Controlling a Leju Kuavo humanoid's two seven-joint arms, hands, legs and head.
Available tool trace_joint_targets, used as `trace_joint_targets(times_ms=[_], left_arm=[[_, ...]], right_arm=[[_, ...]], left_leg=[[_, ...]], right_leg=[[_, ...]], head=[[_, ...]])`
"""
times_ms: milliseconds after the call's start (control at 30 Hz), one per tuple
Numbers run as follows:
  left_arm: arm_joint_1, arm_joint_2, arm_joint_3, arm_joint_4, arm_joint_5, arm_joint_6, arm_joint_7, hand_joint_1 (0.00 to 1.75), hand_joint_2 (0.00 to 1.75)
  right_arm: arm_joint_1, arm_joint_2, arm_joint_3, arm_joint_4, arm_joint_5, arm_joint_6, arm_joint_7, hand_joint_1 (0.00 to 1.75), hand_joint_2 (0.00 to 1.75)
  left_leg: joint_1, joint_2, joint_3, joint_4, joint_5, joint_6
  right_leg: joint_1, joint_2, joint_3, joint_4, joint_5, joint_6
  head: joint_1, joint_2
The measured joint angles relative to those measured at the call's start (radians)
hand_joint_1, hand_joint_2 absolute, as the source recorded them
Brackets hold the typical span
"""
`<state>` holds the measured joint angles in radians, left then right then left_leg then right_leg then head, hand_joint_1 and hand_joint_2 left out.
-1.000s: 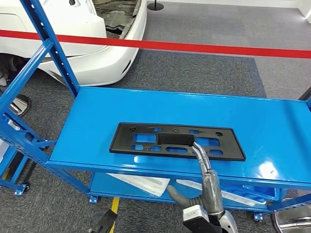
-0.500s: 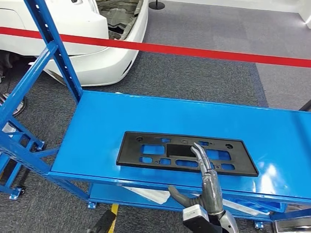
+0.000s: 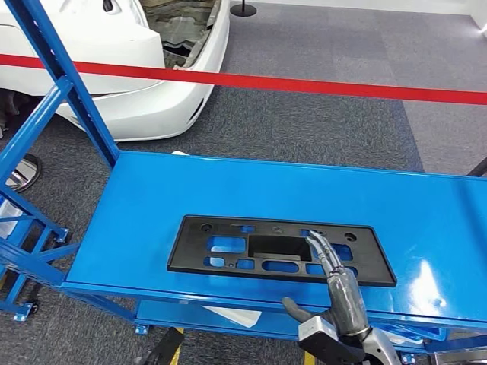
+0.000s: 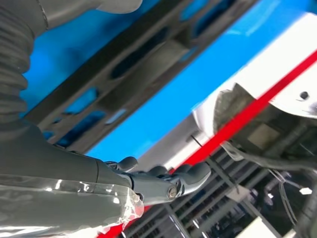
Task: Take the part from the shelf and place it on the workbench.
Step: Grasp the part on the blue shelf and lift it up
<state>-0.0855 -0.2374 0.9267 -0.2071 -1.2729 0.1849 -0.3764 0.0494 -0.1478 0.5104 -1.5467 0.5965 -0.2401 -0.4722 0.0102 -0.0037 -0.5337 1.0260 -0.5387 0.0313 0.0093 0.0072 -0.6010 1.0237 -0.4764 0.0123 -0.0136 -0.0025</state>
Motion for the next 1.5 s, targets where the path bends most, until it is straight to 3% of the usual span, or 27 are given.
trace_joint_targets(times_ms=[200,433,667,1033,1300,1500], left_arm=[[0.000,0.001,-0.001,0.000,-0.011,0.000,0.008,0.00,0.00],[0.000,0.001,-0.006,0.000,-0.014,-0.011,0.009,0.00,0.00],[-0.002,0.001,-0.017,0.000,-0.027,-0.017,0.011,0.00,0.00],[-0.005,0.001,-0.020,0.000,-0.028,-0.022,0.013,0.00,0.00],[-0.005,0.001,-0.024,0.000,-0.031,-0.024,0.015,0.00,0.00],[-0.006,0.001,-0.026,0.000,-0.035,-0.025,0.023,0.00,0.00]], right_arm=[[-0.002,-0.061,-0.037,-0.014,-0.057,0.119,0.000,0.00,1.75],[-0.005,-0.126,-0.065,-0.033,-0.120,0.252,-0.018,0.00,1.75],[-0.042,-0.207,-0.087,-0.036,-0.085,0.334,-0.014,0.00,1.75],[-0.149,-0.290,-0.062,0.008,0.022,0.340,0.027,0.00,1.75],[-0.235,-0.300,-0.013,0.065,0.138,0.266,0.072,0.00,1.75],[-0.298,-0.299,0.040,0.122,0.179,0.262,0.082,0.00,1.75]], left_leg=[[0.000,0.000,0.004,-0.009,0.001,-0.005],[-0.001,0.000,0.004,-0.010,0.000,-0.008],[-0.006,0.000,0.006,-0.010,0.000,-0.008],[-0.007,0.000,0.007,-0.010,0.000,-0.007],[-0.007,0.000,0.007,-0.010,0.000,-0.007],[-0.007,0.000,0.007,-0.010,0.000,-0.007]], right_leg=[[0.001,0.000,-0.001,0.000,-0.005,-0.007],[0.000,0.000,0.000,0.001,-0.005,-0.008],[-0.004,-0.001,0.003,0.000,-0.005,-0.007],[-0.005,-0.001,0.003,0.000,-0.005,-0.007],[-0.005,-0.001,0.003,0.000,-0.005,-0.007],[-0.005,-0.001,0.003,0.000,-0.005,-0.007]], head=[[0.000,0.000],[0.000,0.000],[0.000,0.000],[0.000,0.000],[0.000,0.000],[0.000,0.000]])
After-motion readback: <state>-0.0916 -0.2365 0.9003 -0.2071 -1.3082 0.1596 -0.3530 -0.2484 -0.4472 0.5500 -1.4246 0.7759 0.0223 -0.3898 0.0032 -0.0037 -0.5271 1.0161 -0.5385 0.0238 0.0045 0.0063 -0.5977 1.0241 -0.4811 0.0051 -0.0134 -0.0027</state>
